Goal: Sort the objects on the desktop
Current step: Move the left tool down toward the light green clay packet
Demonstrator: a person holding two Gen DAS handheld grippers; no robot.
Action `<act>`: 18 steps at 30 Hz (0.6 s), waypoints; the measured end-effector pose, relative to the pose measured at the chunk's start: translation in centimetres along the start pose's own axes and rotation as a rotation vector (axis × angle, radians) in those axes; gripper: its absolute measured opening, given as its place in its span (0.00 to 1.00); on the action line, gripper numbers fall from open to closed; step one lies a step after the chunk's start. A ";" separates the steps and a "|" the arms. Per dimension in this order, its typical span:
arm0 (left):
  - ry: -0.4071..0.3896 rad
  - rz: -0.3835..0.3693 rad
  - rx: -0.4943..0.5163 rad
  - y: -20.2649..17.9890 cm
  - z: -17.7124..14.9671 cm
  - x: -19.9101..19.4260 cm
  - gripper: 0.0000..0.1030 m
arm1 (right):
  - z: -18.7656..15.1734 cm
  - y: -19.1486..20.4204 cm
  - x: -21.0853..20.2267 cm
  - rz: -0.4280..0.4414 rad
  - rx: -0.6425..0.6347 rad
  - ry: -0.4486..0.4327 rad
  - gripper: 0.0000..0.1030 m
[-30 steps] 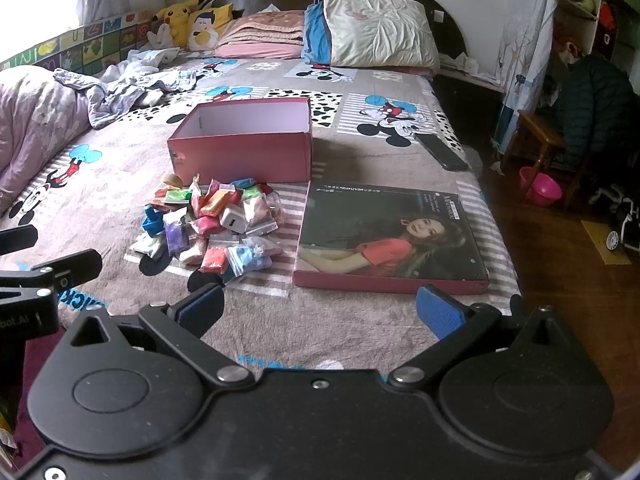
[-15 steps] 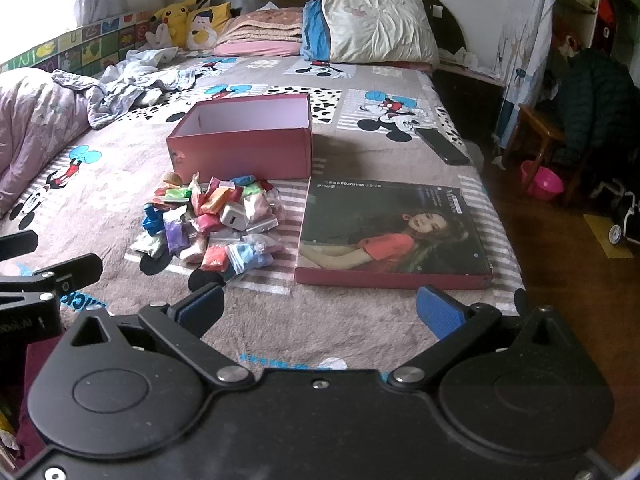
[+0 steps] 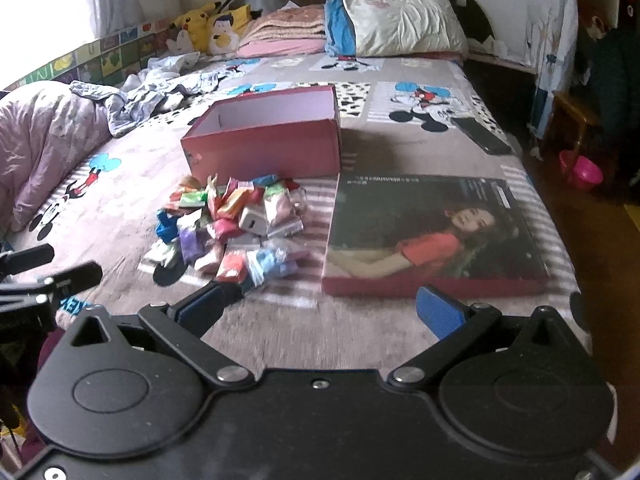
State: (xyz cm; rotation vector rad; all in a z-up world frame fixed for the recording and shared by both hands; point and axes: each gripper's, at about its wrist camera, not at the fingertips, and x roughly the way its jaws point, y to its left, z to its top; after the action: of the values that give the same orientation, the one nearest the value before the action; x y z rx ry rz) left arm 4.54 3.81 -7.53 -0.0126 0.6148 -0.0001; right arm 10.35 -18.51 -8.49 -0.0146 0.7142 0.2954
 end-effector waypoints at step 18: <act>0.146 0.043 -0.017 5.7 -1.2 11.9 0.87 | -0.5 1.9 9.6 0.146 -0.156 0.028 0.99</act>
State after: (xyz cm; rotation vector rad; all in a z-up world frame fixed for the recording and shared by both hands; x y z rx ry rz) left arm 13.49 9.48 -15.45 -0.0161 0.7612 0.0465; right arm 16.38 -14.28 -14.92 -0.1151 0.7201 0.4911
